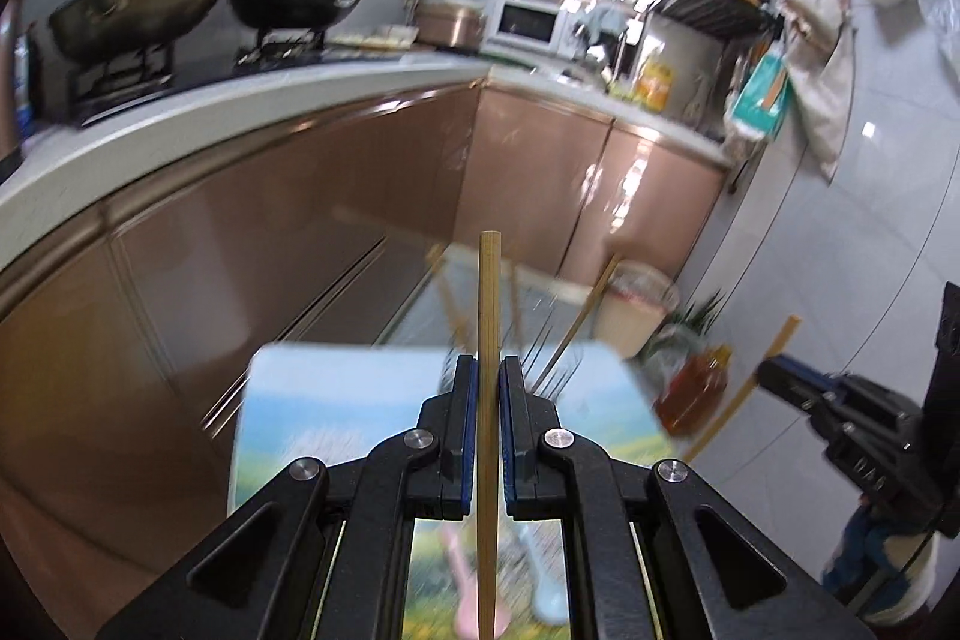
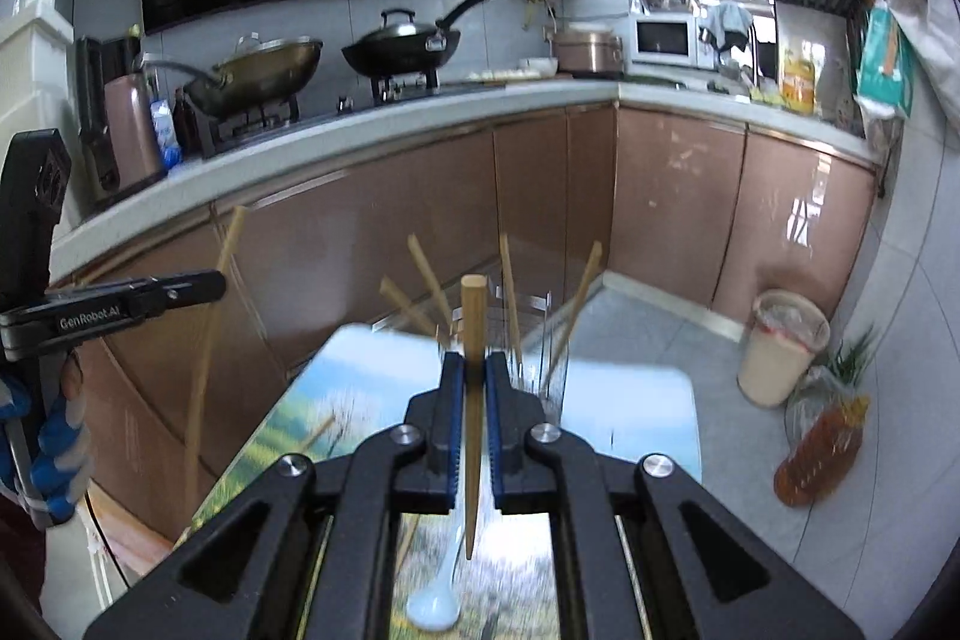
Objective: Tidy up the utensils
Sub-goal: 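Lift the left tool's chopstick toward the wire holder while the right tool carries its chopstick there, then lower both chopsticks into the wire holder and open both grippers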
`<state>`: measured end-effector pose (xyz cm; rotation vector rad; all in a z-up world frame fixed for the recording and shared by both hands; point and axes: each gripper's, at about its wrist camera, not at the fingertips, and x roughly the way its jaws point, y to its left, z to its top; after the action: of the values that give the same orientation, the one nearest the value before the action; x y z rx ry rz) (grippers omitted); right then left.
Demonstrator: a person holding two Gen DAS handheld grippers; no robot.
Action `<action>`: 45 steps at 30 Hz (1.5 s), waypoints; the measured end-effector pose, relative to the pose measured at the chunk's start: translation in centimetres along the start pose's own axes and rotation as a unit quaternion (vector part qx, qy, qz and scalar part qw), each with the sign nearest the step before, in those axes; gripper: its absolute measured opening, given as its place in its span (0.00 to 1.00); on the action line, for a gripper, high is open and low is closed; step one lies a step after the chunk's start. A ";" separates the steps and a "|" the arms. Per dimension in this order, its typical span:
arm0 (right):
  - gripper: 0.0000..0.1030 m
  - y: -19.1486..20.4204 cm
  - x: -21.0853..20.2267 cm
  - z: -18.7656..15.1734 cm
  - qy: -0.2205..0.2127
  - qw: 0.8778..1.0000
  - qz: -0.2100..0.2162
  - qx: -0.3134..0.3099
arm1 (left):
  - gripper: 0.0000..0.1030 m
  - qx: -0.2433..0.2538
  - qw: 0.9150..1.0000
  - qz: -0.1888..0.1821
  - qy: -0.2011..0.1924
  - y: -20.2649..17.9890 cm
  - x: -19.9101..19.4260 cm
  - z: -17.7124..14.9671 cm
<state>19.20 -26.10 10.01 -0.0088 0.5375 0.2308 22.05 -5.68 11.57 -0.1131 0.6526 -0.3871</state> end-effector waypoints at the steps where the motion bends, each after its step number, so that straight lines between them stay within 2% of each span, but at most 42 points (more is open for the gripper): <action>1: 0.06 -0.2 0.4 0.8 -0.005 1.000 0.001 -0.001 | 0.07 -0.001 1.000 -0.005 -0.007 -0.4 0.8 0.8; 7: 0.06 -1.6 3.3 5.3 -0.033 0.999 0.003 -0.005 | 0.07 -0.012 0.997 -0.024 -0.070 -1.7 5.0 5.4; 11: 0.06 -3.0 5.4 6.8 -0.044 0.999 0.004 0.004 | 0.07 -0.020 0.993 -0.010 -0.118 -2.0 7.5 7.4; 17: 0.06 -5.1 9.4 7.4 -0.049 0.999 -0.003 0.008 | 0.07 -0.038 0.982 0.026 -0.181 -2.0 11.7 7.6; 22: 0.06 -6.1 12.5 6.5 -0.050 0.999 -0.008 0.007 | 0.07 -0.032 0.976 0.056 -0.210 -2.3 14.9 6.3; 24: 0.06 -6.2 13.5 6.1 -0.047 0.999 -0.007 0.007 | 0.07 -0.025 0.973 0.071 -0.216 -2.7 16.3 5.5; 30: 0.06 -7.1 16.5 4.1 -0.034 0.999 -0.010 0.016 | 0.07 -0.025 0.974 0.091 -0.205 -2.7 19.7 4.1; 39: 0.06 -7.0 19.1 1.4 -0.003 1.000 -0.014 0.015 | 0.07 -0.015 0.976 0.111 -0.186 -2.7 21.9 2.3; 41: 0.07 -6.8 19.2 1.1 0.003 1.000 -0.016 0.015 | 0.11 -0.013 0.977 0.114 -0.182 -2.8 22.1 2.1; 45: 0.08 -6.8 18.6 1.0 0.007 1.000 -0.021 0.014 | 0.39 -0.016 0.977 0.113 -0.179 -2.5 21.0 2.1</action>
<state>36.68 -28.62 1.09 0.0049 0.5548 0.1831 37.78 -16.16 1.78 -0.1335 0.3102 -0.1306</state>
